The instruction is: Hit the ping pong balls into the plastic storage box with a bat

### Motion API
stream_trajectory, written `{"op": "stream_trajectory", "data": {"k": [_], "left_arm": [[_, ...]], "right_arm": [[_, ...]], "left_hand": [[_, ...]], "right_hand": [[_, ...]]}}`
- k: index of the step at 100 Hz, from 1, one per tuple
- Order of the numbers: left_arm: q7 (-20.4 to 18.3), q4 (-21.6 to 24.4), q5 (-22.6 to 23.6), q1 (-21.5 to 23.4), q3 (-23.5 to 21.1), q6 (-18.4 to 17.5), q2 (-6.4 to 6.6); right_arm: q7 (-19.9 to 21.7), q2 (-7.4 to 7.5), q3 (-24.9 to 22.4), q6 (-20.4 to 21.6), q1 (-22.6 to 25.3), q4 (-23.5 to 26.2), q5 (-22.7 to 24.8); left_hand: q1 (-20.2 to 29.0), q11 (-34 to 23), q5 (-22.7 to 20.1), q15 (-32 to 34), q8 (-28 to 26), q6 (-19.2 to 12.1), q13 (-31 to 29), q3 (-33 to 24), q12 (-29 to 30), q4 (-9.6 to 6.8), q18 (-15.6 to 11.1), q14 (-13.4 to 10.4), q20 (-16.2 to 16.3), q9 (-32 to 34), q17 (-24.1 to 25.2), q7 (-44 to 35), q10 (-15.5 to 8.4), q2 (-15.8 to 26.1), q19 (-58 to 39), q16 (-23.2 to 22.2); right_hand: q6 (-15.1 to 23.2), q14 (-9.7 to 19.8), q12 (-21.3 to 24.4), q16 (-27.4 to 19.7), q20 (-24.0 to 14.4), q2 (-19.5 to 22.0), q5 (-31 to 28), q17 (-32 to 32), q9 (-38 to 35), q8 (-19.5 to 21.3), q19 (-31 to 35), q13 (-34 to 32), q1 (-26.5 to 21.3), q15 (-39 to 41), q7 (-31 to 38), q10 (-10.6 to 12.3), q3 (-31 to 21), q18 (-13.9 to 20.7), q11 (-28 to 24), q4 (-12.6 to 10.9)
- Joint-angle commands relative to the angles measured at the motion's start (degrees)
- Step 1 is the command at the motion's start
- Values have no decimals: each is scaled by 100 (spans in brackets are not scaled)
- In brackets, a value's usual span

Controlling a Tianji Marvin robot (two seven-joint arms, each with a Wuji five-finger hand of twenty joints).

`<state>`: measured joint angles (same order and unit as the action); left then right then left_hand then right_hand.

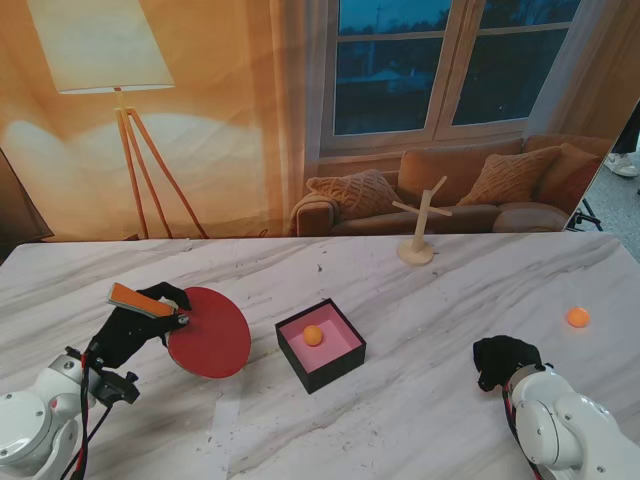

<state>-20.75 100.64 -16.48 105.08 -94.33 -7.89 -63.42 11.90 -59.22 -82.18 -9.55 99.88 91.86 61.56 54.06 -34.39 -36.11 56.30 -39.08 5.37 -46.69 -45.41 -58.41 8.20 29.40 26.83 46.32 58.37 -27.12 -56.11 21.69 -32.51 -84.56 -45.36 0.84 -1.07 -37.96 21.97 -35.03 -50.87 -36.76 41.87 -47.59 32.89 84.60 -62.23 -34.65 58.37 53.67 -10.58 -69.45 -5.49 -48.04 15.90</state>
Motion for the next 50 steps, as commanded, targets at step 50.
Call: {"op": "stream_trajectory", "data": {"k": [50], "left_arm": [[-65,138,8,116,-78,-42,3]], "right_arm": [[431,11,-81,-57,9,169,54]], "left_hand": [[316,148,-184,186,-49,75,-36,-604,-57,52,-541,371,122,-239,9,-59,-557,23,43,-61]], "right_hand": [[509,145,-278,-35,96,392,-555,229,-497,-175,220,-350,-816,161,694,390,-172,169,-167,-31]]}}
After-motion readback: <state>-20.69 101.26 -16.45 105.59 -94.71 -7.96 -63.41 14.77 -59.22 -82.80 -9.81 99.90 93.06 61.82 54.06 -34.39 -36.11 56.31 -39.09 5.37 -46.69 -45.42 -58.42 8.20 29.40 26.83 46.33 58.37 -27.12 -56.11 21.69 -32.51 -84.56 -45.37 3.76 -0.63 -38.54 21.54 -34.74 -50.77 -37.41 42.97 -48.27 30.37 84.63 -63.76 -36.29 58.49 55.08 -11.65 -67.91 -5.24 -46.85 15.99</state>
